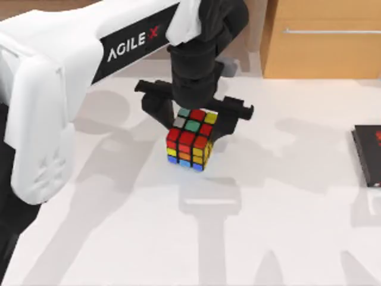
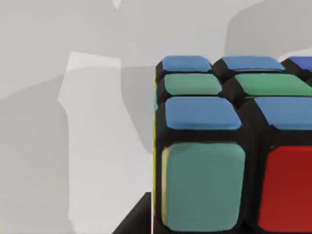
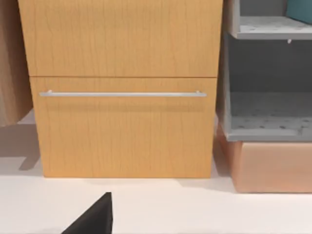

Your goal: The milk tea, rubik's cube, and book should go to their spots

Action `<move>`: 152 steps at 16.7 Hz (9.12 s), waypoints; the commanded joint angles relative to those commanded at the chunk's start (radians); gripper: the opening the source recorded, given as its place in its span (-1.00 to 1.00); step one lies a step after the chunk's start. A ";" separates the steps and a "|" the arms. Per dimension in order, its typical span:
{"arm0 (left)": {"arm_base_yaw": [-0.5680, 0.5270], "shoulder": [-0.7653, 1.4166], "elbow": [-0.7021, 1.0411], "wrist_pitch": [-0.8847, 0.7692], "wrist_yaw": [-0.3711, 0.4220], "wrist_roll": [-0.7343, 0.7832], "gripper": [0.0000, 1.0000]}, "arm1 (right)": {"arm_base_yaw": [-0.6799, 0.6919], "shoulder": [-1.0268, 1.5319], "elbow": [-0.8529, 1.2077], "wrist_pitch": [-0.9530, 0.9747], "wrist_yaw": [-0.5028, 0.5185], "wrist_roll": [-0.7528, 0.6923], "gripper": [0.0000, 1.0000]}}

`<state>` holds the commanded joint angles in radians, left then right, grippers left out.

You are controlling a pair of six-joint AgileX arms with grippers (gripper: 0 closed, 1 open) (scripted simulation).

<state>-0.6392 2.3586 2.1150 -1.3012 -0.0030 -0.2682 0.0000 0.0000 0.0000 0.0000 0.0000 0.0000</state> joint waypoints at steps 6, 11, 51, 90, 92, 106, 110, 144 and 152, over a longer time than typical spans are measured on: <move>0.117 -0.332 -0.220 0.340 -0.030 0.152 -1.00 | 0.000 0.000 0.000 0.000 0.000 0.000 1.00; 0.206 -0.618 -0.386 0.699 -0.024 0.218 -1.00 | 0.000 0.000 0.000 0.000 0.000 0.000 1.00; 0.549 -0.490 -0.316 1.372 -0.051 0.282 -0.70 | 0.000 0.000 0.000 0.000 0.000 0.000 1.00; 0.558 -0.888 -0.727 1.380 -0.045 0.286 1.00 | 0.000 0.000 0.000 0.000 0.000 0.000 1.00; 0.566 -1.040 -0.868 1.372 -0.041 0.285 1.00 | 0.000 0.000 0.000 0.000 0.000 0.000 1.00; 0.631 -2.206 -1.968 1.313 -0.003 0.267 1.00 | 0.000 0.000 0.000 0.000 0.000 0.000 1.00; 0.639 -2.349 -2.106 1.302 0.003 0.268 1.00 | 0.000 0.000 0.000 0.000 0.000 0.000 1.00; 0.639 -2.359 -2.115 1.301 0.003 0.268 1.00 | -0.421 1.993 1.384 0.609 -0.391 -0.008 1.00; 0.639 -2.359 -2.115 1.301 0.003 0.268 1.00 | -0.414 2.016 1.417 0.600 -0.384 -0.008 1.00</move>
<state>0.0000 0.0000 0.0000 0.0000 0.0000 0.0000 -0.4140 2.0157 1.4170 0.5996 -0.3845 -0.0084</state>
